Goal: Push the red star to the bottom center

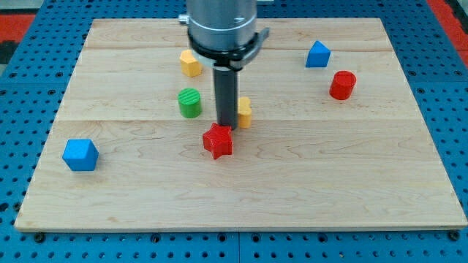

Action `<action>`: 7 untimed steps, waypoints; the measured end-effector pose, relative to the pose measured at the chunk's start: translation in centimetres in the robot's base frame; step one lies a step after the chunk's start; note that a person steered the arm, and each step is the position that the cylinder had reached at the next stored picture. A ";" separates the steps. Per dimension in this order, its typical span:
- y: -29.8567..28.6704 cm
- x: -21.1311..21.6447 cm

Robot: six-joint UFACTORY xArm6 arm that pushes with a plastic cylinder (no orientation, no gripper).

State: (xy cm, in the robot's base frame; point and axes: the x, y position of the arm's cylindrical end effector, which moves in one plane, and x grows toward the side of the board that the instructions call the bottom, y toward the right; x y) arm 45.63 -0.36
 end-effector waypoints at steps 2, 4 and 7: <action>-1.0 -0.4; -9.2 -0.5; -5.6 0.0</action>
